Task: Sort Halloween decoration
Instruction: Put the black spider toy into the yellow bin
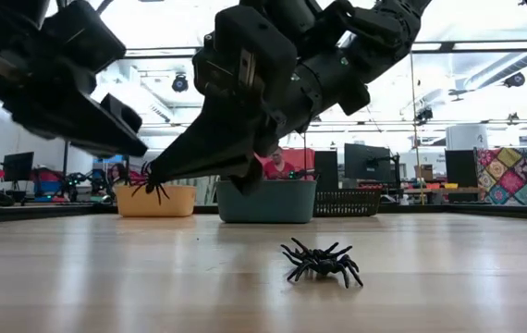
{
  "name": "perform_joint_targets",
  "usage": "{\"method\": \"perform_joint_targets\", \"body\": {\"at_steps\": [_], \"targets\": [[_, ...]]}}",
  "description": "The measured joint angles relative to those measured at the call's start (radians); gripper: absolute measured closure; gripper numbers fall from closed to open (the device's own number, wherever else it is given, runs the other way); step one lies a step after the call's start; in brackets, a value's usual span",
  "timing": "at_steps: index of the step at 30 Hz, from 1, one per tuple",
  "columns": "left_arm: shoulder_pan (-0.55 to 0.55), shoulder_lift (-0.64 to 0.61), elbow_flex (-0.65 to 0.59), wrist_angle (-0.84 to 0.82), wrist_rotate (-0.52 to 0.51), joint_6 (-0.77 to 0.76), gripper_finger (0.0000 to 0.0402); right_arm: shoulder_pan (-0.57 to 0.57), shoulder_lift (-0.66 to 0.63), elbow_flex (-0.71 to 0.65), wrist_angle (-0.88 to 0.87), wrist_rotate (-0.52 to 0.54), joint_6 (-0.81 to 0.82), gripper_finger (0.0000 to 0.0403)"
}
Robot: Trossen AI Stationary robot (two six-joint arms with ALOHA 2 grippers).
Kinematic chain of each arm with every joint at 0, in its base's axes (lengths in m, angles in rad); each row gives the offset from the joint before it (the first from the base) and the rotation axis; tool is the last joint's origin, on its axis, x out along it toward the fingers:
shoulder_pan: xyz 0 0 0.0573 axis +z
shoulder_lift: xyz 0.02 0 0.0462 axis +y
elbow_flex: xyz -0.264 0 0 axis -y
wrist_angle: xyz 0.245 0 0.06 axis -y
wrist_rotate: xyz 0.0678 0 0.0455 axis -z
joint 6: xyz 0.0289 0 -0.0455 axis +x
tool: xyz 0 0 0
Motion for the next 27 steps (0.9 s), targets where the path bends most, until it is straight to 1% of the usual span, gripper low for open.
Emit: {"method": "perform_joint_targets", "body": {"at_steps": [5, 7, 10, 14, 18, 22, 25, 27], "targets": [[-0.023, 0.083, -0.008, 0.096, 0.002, -0.015, 0.0288, -0.01, 0.0, 0.0, 0.02, 0.001, 0.001, 0.0394], [-0.024, 0.12, -0.004, 0.094, -0.001, -0.022, 0.0273, -0.014, 0.0, 0.0, 0.027, 0.001, 0.004, 0.0394], [-0.023, 0.172, 0.019, 0.099, -0.007, -0.025, 0.026, -0.019, -0.001, 0.0, 0.04, 0.001, 0.006, 0.0394], [-0.023, 0.224, 0.052, 0.097, -0.017, -0.026, 0.0258, -0.02, -0.002, 0.001, 0.042, 0.001, 0.01, 0.0394], [-0.023, 0.238, 0.067, 0.097, -0.017, -0.026, 0.0268, -0.02, -0.002, 0.001, 0.039, 0.001, 0.02, 0.0394], [-0.023, 0.232, 0.064, 0.094, -0.017, -0.026, 0.0292, -0.019, -0.002, 0.002, 0.039, 0.0, 0.021, 0.0394], [-0.023, 0.231, 0.064, 0.092, -0.017, -0.036, 0.0325, -0.019, -0.002, 0.003, 0.038, 0.0, 0.049, 0.039], [-0.023, 0.231, 0.064, 0.083, -0.016, -0.047, 0.0354, -0.02, -0.002, 0.005, 0.038, 0.0, 0.055, 0.0381]]}}
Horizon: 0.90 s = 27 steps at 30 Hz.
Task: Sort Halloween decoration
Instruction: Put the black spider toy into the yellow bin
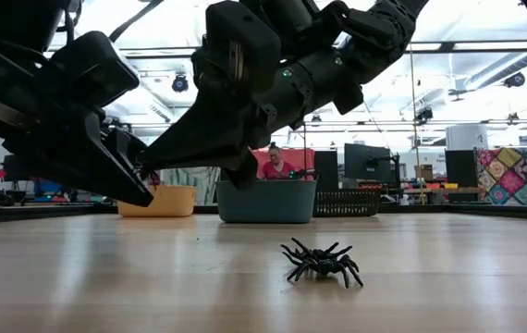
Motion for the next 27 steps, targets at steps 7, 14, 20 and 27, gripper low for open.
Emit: {"method": "perform_joint_targets", "body": {"at_steps": [7, 14, 20, 27], "targets": [[0.0, 0.0, 0.0, -0.006, 0.002, -0.027, 0.0396, 0.0, 0.0, 0.009, -0.001, -0.004, 0.005, 0.0321], [0.0, 0.0, 0.0, -0.007, 0.018, -0.036, 0.0401, -0.004, -0.003, 0.012, -0.005, -0.007, 0.017, 0.0269], [0.0, -0.032, 0.0, -0.062, 0.019, -0.061, 0.0401, -0.021, -0.067, 0.012, -0.15, -0.006, 0.019, 0.0251], [0.029, -0.209, 0.002, -0.281, -0.009, -0.066, 0.0401, -0.026, -0.223, 0.012, -0.363, 0.043, 0.013, 0.0248]]}}
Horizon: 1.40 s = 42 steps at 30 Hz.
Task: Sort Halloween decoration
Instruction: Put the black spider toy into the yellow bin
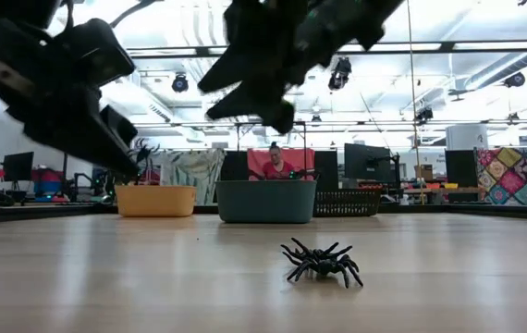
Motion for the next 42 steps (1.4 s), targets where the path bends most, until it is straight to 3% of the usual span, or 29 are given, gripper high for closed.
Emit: {"method": "perform_joint_targets", "body": {"at_steps": [8, 13, 16, 21, 26, 29, 31, 36, 42], "targets": [[0.161, -0.27, 0.082, -0.491, -0.199, 0.003, 0.0402, 0.007, -0.146, -0.004, -0.207, 0.126, -0.045, 0.0248], [0.371, -0.369, 0.179, -0.818, -0.262, 0.055, 0.0402, 0.023, -0.167, -0.012, -0.217, 0.145, -0.053, 0.0248], [0.549, -0.386, 0.227, -0.892, -0.257, 0.123, 0.0402, 0.025, -0.164, -0.016, -0.216, 0.146, -0.063, 0.0248], [0.9, -0.361, 0.285, -0.885, -0.051, 0.288, 0.0401, 0.025, -0.146, -0.019, -0.218, 0.147, -0.065, 0.0248], [1.243, -0.254, 0.339, -0.892, 0.259, 0.383, 0.0401, 0.025, -0.142, -0.03, -0.216, 0.147, -0.065, 0.0248], [1.39, -0.157, 0.378, -0.899, 0.451, 0.397, 0.0401, 0.025, -0.141, -0.032, -0.217, 0.147, -0.071, 0.0248], [1.443, -0.091, 0.402, -0.904, 0.523, 0.409, 0.0401, 0.025, -0.141, -0.032, -0.216, 0.147, -0.08, 0.0248], [1.469, 0.027, 0.46, -0.901, 0.535, 0.423, 0.0401, 0.025, -0.141, -0.033, -0.216, 0.147, -0.089, 0.0248], [1.458, 0.07, 0.486, -0.904, 0.442, 0.453, 0.04, 0.025, -0.141, -0.033, -0.232, 0.144, -0.069, 0.0248]]}}
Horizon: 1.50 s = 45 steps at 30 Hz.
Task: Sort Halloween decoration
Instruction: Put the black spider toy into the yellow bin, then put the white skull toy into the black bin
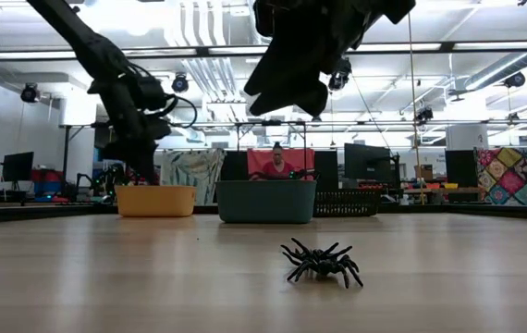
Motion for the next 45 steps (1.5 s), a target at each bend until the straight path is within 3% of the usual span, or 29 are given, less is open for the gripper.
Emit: {"method": "perform_joint_targets", "body": {"at_steps": [11, 17, 25, 33, 40, 45], "targets": [[-0.004, -0.013, -0.004, -0.009, -0.013, -0.008, 0.0351, 0.012, 0.0, -0.005, -0.018, -0.002, 0.058, 0.0248], [-0.091, -0.12, -0.021, 0.005, 0.003, -0.055, 0.0338, 0.056, 0.0, -0.005, -0.015, -0.003, 0.141, 0.0248], [-0.399, -0.399, -0.129, 0.164, -0.013, -0.201, 0.034, 0.153, 0.0, -0.005, -0.012, 0.03, 0.277, 0.0248], [-0.834, -0.588, -0.337, 0.509, -0.228, -0.36, 0.034, 0.225, 0.0, -0.005, -0.052, 0.05, 0.464, 0.0248], [-1.119, -0.6, -0.408, 0.661, -0.491, -0.368, 0.034, 0.285, 0.0, -0.005, -0.392, 0.031, 0.735, 0.0248], [-1.194, -0.573, -0.403, 0.657, -0.591, -0.365, 0.034, 0.359, 0.0, -0.008, -0.722, -0.04, 0.863, 0.0248]]}}
